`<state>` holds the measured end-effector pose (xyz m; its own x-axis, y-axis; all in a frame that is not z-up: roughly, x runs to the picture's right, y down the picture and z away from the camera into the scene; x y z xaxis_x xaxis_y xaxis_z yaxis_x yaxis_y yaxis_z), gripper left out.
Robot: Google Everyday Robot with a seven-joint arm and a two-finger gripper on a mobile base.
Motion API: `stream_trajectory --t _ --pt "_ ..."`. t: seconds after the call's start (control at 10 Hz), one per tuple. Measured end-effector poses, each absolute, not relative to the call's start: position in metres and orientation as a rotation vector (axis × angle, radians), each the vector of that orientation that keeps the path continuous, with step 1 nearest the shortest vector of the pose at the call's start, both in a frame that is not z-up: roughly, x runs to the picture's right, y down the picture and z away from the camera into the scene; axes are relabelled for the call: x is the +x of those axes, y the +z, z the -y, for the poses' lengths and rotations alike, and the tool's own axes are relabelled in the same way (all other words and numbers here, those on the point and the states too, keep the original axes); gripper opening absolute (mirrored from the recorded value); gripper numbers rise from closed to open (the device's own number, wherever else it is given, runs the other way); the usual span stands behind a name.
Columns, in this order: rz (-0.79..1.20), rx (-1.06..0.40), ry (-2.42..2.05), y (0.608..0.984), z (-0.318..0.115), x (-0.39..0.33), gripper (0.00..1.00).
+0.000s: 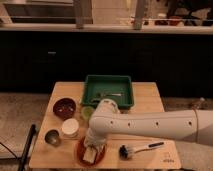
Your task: Place eraser in red bowl
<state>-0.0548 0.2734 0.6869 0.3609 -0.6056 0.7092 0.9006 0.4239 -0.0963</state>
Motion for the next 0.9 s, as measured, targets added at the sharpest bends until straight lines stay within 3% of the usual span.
stream_trajectory --t 0.1,0.3,0.4,0.9 --pt "0.649 -0.527 -1.029 0.687 -0.273 -0.054 0.5" --pt "0.664 -0.535 -1.062 0.69 -0.272 -0.062 0.74" --pt "0.669 -0.538 -1.071 0.691 -0.272 -0.063 0.79" --pt "0.685 -0.552 -1.115 0.698 -0.263 -0.068 0.8"
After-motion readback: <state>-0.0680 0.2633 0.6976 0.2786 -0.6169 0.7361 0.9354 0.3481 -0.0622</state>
